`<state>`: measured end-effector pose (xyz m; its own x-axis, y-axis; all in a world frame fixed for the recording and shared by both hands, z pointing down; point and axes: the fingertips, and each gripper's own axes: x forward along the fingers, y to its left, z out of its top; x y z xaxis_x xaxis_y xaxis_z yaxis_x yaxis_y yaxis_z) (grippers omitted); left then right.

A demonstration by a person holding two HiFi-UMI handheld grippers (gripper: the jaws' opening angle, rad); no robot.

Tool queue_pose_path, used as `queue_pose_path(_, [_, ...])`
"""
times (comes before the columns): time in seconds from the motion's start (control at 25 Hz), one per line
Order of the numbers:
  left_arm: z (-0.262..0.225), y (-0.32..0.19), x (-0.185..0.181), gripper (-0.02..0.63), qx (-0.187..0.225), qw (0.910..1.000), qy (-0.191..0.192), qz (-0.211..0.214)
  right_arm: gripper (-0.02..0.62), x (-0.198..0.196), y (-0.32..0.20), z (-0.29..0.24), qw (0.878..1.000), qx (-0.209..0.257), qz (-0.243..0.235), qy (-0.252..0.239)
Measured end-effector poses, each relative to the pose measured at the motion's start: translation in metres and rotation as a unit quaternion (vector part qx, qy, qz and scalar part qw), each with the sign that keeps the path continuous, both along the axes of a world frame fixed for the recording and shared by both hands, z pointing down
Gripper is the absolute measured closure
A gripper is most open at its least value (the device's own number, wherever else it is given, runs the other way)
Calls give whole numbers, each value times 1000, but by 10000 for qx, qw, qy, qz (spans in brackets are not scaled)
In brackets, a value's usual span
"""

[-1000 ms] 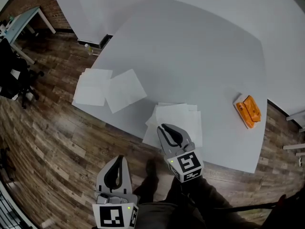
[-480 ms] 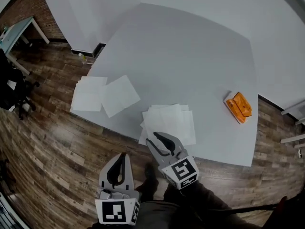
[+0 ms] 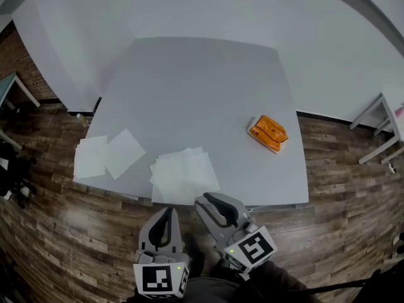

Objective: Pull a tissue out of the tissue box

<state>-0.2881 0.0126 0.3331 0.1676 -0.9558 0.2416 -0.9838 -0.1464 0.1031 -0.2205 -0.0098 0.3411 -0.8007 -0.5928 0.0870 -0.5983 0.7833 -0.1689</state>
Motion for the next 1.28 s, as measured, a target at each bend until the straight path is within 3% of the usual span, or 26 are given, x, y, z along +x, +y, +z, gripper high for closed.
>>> queue_pose_path(0.32, [-27,45,125,606,294,9964,-193,773,542,131,75,-75,9935,307,883,-650])
queue_pose_path(0.56, [-56,84,187,606,504,9909,-408,1176,548,184,128,-101,9886,454,1209,-771])
queue_pose_path(0.84, [-76,110,212,606,799,9832,-498,1565,591,199,159,-131,9798,729,1600,-955])
queue_pose_path(1.28, [-98,123,213,606,1028,9759,-420,1879,594,203,172,-150,9714,965,1940,-968])
